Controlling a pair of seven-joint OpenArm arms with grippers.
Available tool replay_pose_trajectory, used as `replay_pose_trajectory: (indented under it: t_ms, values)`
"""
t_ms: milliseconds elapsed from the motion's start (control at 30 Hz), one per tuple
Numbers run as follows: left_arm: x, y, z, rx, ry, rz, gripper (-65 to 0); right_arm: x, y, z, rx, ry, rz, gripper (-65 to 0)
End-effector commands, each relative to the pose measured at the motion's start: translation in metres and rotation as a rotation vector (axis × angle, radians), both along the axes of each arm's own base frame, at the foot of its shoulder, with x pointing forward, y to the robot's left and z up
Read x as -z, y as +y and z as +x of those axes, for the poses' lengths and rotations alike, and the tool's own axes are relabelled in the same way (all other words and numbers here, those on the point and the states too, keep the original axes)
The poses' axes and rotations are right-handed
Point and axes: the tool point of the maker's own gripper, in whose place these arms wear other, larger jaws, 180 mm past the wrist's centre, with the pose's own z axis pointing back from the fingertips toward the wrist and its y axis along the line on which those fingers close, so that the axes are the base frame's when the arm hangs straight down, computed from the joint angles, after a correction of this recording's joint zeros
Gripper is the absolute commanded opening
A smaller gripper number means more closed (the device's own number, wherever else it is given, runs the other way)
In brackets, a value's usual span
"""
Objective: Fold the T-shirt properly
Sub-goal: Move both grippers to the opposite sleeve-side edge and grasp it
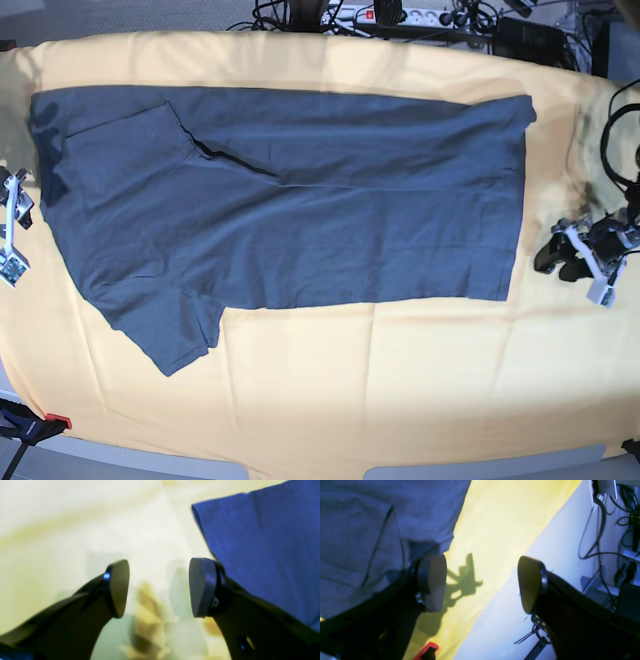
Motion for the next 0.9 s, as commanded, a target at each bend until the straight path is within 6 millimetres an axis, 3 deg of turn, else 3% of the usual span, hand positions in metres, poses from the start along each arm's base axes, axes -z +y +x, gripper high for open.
replay_pose_trajectory:
  t_ms: [0,233,400,500,667,767,867]
  values:
    - [-0.019,-0.001,0.014,-0.006,-0.06,-0.04,-26.6,-0.016,-0.005,0.008,-0.002,-0.042,-0.026,-19.2]
    - [0.02,-0.069,0.018,0.053,0.023,-0.144,-26.6,-0.014,-0.003,0.008,0.0,-0.042,-0.016,-19.2]
    - [0.048,-0.107,0.003,0.131,0.162,-0.149,-26.6,-0.014,-0.003,0.008,-0.001,-0.042,-0.017,-19.2]
    - [0.047,-0.109,0.003,0.129,0.168,-0.165,-31.0,-0.014,-0.001,0.01,-0.011,-0.054,-0.006,-19.2]
    - [0.04,-0.096,0.013,0.081,0.146,-0.141,-65.0,-0.004,0.027,0.018,-0.054,-0.114,0.112,-19.2]
    - [0.035,-0.093,0.017,0.076,0.134,-0.137,-65.0,0.008,0.042,0.033,-0.044,-0.221,0.2,-19.2]
    - [0.033,-0.093,0.019,0.076,0.129,-0.137,-65.0,0.025,0.033,0.051,0.074,-0.28,0.274,-19.1]
